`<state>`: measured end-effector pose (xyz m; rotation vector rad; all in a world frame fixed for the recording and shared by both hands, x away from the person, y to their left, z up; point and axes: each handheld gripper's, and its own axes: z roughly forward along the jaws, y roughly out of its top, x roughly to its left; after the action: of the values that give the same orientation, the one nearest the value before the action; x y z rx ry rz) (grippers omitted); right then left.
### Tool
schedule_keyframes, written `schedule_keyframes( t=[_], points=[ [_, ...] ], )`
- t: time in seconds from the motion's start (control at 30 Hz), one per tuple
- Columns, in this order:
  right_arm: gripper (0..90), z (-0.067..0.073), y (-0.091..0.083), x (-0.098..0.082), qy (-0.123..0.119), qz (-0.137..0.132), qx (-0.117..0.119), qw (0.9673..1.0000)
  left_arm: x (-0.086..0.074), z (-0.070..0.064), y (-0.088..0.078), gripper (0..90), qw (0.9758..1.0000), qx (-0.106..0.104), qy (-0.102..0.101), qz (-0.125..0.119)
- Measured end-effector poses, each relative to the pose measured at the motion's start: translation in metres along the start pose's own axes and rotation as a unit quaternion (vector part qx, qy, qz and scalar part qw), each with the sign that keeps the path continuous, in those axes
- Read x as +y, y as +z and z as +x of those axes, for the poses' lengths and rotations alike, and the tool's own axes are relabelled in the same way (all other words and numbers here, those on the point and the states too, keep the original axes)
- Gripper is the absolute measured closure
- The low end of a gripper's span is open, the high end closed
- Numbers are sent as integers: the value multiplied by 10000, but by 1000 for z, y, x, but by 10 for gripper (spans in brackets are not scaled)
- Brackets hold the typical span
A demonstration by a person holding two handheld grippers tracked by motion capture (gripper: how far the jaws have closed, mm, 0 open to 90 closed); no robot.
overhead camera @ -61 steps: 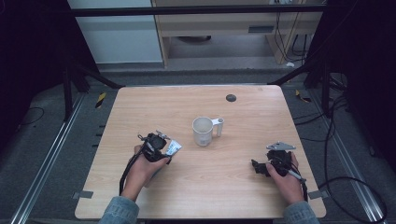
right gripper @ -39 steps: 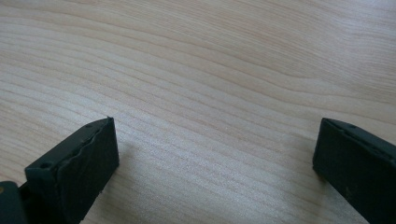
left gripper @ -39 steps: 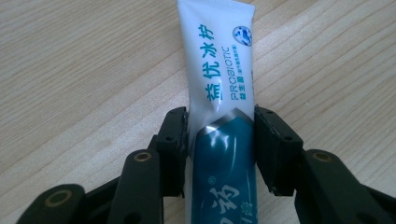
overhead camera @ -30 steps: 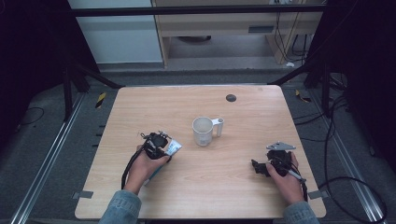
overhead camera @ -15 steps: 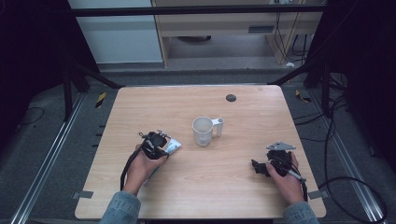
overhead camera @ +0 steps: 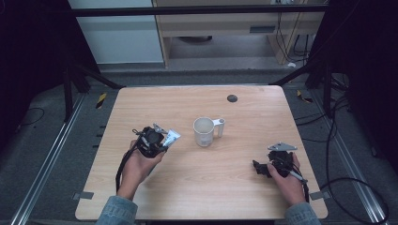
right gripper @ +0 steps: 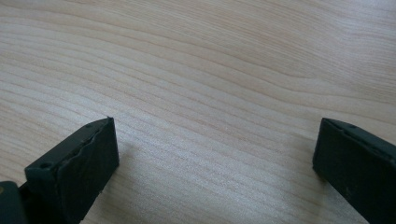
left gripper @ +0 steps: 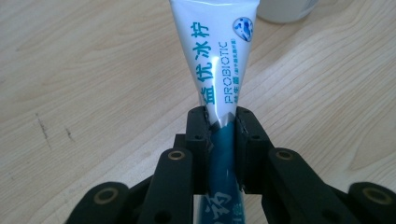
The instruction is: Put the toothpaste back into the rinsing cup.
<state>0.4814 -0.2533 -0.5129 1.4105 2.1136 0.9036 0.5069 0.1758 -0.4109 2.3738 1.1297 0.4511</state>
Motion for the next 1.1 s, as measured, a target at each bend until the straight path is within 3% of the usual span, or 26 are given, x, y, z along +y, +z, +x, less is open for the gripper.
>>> schedule_keyframes(
  t=[0.33, 0.63, 0.97, 1.1],
  points=[
    [5, 0, 0, 0, -1, 1, 0, 10000, 17, -23, -16, 774, 9993, -39, 250, -286],
    [5, 0, 0, 0, -8, 3, -4, 10000, 29, -53, -12, 775, 9977, -229, 501, -396],
    [5, 0, 0, 0, -4, 1, -3, 10000, 44, -74, -13, 777, 9957, -288, 751, -461],
    [5, 0, 0, 0, 1, 0, 1, 10000, 47, -80, -12, 777, 9949, -409, 770, -499]
  ],
)
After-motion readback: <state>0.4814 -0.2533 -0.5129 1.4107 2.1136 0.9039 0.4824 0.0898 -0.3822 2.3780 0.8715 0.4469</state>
